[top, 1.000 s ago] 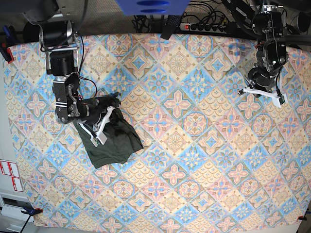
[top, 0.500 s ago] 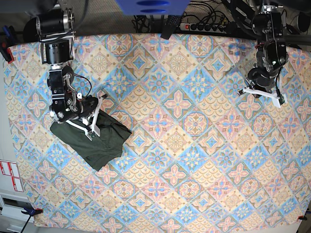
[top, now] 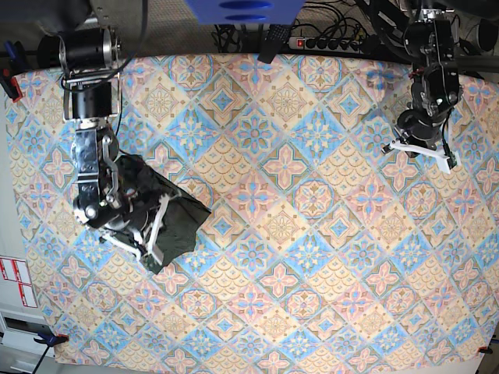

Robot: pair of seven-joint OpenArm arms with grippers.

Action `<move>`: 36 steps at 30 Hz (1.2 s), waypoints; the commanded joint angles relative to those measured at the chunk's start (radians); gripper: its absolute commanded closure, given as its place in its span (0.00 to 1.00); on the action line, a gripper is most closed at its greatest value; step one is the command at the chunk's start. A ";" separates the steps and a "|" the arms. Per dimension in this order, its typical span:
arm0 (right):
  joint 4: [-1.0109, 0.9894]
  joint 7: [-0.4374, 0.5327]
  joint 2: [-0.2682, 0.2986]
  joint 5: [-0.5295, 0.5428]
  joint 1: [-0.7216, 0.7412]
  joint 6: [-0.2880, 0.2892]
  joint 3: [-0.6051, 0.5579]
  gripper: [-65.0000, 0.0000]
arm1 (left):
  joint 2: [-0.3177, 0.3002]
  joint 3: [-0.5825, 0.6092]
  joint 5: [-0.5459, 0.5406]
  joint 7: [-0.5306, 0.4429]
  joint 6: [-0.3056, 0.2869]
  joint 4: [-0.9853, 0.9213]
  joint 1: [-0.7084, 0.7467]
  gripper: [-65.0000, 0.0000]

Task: Fold the T-shirt properly
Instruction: 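Drag the bundle with the right gripper away from the left gripper, then regrip the bundle edge with the right gripper and press it flat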

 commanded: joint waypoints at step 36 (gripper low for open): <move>-0.199 0.147 -0.129 -0.007 0.071 0.001 -0.135 1.00 | -0.010 -0.005 0.003 -0.014 -0.003 0.015 0.004 1.00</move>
